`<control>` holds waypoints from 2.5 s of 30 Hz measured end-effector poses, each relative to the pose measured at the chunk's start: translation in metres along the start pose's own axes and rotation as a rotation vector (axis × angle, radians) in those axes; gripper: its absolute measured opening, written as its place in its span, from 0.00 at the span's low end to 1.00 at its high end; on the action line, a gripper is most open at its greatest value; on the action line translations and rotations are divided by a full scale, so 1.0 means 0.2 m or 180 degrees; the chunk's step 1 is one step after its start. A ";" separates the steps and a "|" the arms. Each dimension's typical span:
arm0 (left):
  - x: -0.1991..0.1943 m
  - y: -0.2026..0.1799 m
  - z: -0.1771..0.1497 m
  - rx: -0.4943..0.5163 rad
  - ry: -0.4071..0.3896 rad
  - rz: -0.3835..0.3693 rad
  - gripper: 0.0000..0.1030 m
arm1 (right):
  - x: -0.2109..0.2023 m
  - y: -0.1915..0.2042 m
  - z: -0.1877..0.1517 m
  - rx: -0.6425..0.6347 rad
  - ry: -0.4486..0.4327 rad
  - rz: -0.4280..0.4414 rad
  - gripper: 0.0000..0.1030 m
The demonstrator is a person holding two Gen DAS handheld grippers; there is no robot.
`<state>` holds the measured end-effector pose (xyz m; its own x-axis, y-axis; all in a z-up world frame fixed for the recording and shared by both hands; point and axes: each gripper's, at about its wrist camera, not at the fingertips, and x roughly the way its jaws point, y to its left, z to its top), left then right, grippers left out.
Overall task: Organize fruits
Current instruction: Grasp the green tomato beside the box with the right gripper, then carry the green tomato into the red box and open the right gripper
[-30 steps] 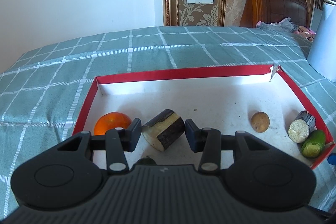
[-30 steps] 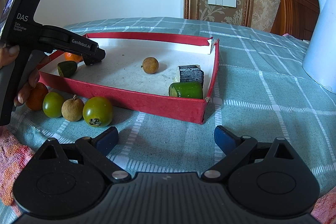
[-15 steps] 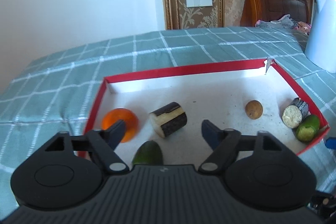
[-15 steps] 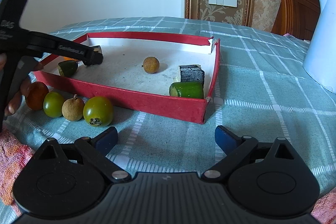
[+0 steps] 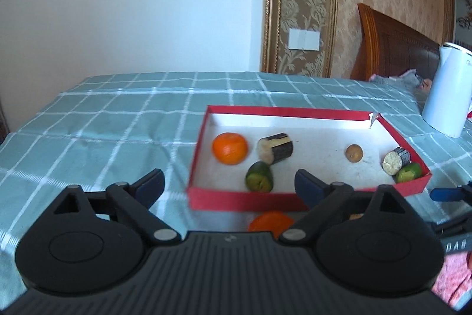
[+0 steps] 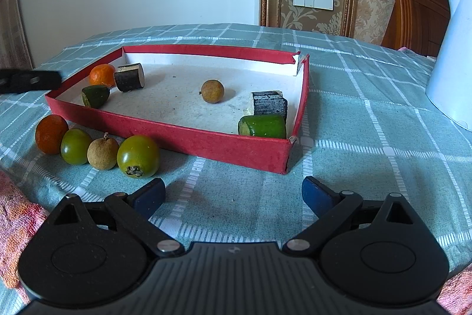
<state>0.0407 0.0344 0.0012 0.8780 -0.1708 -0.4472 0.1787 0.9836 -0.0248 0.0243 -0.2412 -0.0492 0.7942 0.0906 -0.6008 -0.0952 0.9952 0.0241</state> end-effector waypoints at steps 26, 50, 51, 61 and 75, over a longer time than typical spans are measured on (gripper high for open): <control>0.00 0.15 -0.18 -0.0234 0.0244 -0.0358 1.00 | -0.03 0.00 -0.02 0.0129 -0.0081 0.0220 0.97; 0.02 0.18 -0.19 -0.0417 0.0337 -0.0485 1.00 | 0.01 0.24 0.07 0.0172 -0.0171 0.0541 0.42; 0.02 0.18 -0.19 -0.0421 0.0336 -0.0483 1.00 | 0.02 0.23 0.07 0.0193 -0.0138 0.0554 0.40; 0.02 0.18 -0.20 -0.0431 0.0339 -0.0484 1.00 | 0.01 0.21 0.03 0.0268 -0.0148 0.0579 0.32; 0.03 0.19 -0.20 -0.0454 0.0352 -0.0501 1.00 | -0.17 0.21 -0.02 0.0211 -0.0532 0.0454 0.32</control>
<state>0.0342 0.0731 -0.0379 0.7888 -0.3231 -0.5229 0.2383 0.9449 -0.2245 -0.0093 -0.2026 -0.0305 0.8645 0.2301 -0.4469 -0.1785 0.9716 0.1551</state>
